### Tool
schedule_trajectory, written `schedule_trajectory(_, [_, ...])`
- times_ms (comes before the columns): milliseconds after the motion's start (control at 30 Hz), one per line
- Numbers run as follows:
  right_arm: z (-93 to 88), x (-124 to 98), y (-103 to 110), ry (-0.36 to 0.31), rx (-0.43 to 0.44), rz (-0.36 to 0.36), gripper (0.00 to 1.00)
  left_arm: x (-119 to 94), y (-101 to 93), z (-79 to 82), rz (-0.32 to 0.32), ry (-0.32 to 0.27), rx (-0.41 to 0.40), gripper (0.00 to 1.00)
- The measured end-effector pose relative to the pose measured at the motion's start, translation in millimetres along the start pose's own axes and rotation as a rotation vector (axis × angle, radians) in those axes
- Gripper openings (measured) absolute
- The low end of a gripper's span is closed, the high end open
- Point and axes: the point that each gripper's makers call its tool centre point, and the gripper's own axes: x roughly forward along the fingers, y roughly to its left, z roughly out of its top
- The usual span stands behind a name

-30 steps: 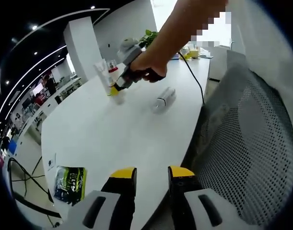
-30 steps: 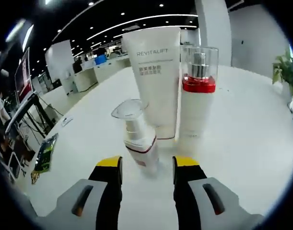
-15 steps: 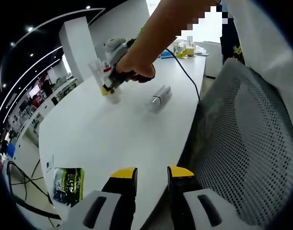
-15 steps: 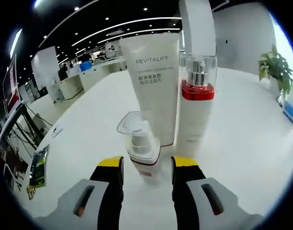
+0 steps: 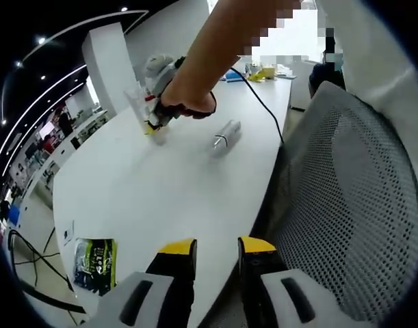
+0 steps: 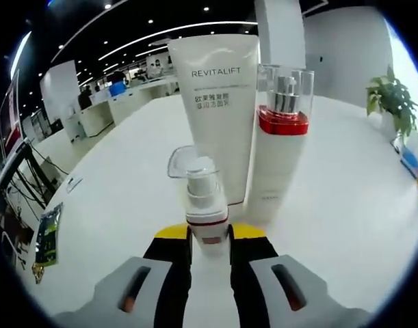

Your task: Arrange the skincare products in the storage area until every visible bottle or jar stands upright without overlapping.

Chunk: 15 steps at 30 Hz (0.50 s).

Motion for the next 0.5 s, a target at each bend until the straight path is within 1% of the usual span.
schedule_trajectory(267, [0.3,0.6,-2.3,-0.006,-0.017,-0.015,0.17,0.3,-0.8,-0.9,-0.007,0.005,-0.004,0.24])
schedule_trajectory(300, [0.2,0.3,-4.1,-0.005,-0.024,-0.027,0.17,0.4,-1.0,-0.8,-0.008,0.004,-0.003,0.24])
schedule_trajectory(500, [2.5,3.0,-13.9,-0.020,0.015,-0.063,0.17,0.5,-1.0,-0.8,-0.009,0.006,-0.005,0.24])
